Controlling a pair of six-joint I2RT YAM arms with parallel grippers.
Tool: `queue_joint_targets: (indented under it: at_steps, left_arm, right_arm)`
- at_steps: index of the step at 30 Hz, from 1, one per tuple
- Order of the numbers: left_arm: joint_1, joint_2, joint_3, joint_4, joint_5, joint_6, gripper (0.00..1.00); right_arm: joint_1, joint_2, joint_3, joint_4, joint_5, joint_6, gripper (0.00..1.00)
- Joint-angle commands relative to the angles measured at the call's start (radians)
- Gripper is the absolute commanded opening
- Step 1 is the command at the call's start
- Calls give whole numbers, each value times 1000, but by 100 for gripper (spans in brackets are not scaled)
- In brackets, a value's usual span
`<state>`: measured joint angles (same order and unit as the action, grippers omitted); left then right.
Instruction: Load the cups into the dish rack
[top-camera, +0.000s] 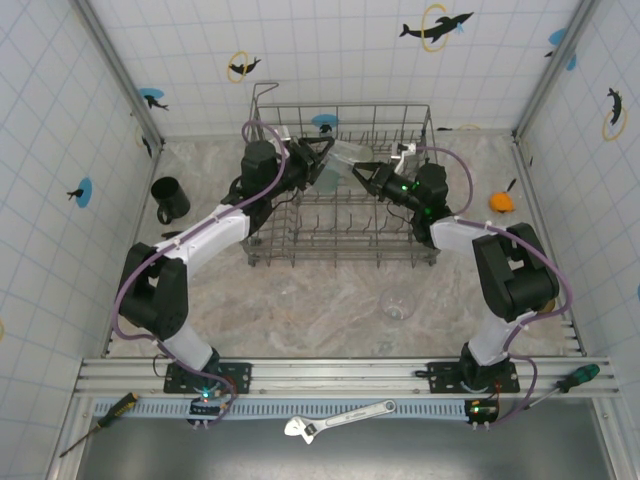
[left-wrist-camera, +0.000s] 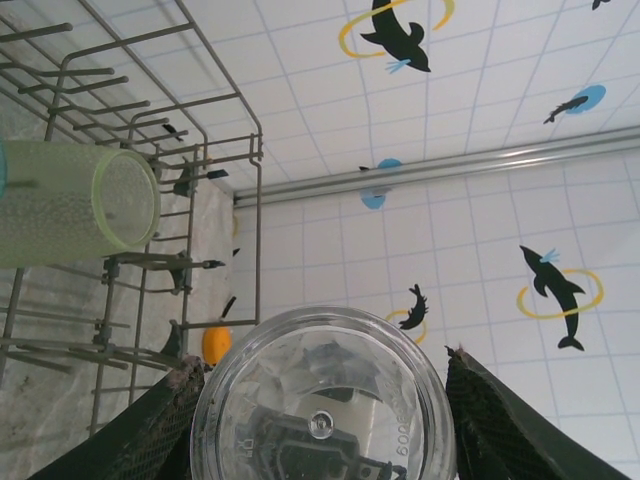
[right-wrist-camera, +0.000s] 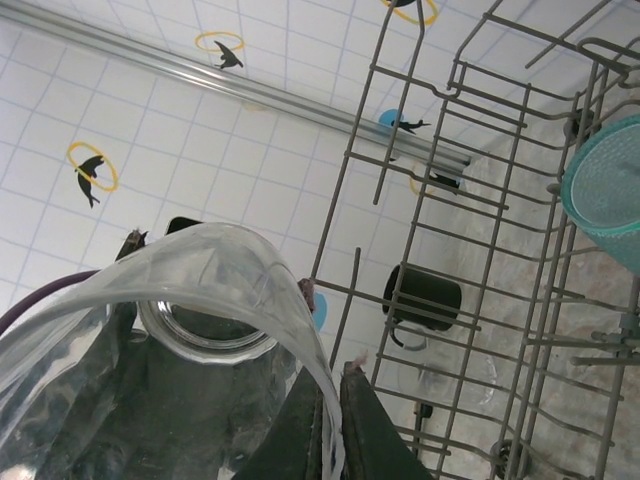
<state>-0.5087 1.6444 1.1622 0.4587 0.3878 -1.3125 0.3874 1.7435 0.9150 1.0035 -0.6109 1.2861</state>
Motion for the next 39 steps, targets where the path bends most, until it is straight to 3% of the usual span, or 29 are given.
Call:
queue_joint_targets:
  at_steps: [1, 5, 15, 25, 27, 33, 34, 36, 39]
  left_arm:
    - [-3, -21, -35, -1, 29, 66, 0]
    - [1, -37, -38, -5, 20, 96, 0]
    - [13, -81, -8, -98, -47, 225, 0]
    - [14, -97, 69, -265, -170, 435, 0]
    - [13, -99, 78, -283, -186, 473, 0]
    - [13, -107, 79, -308, -246, 598, 0]
    - [14, -106, 83, -316, -257, 618, 0]
    - [13, -108, 89, -329, -277, 658, 0]
    - [14, -106, 94, -344, -305, 725, 0]
  right_arm:
    - [10, -9, 35, -7, -10, -26, 21]
    - [10, -31, 26, -54, -9, -59, 38]
    - [2, -115, 10, -287, 19, -205, 55]
    - [5, -284, -15, -619, 162, -449, 63]
    - [14, -316, -17, -682, 200, -505, 72]
    - [27, -406, -33, -813, 304, -597, 84]
    - [28, -419, -36, -832, 315, -609, 93]
    - [31, -444, -43, -861, 335, -628, 100]
    - [36, -481, -63, -890, 361, -646, 100]
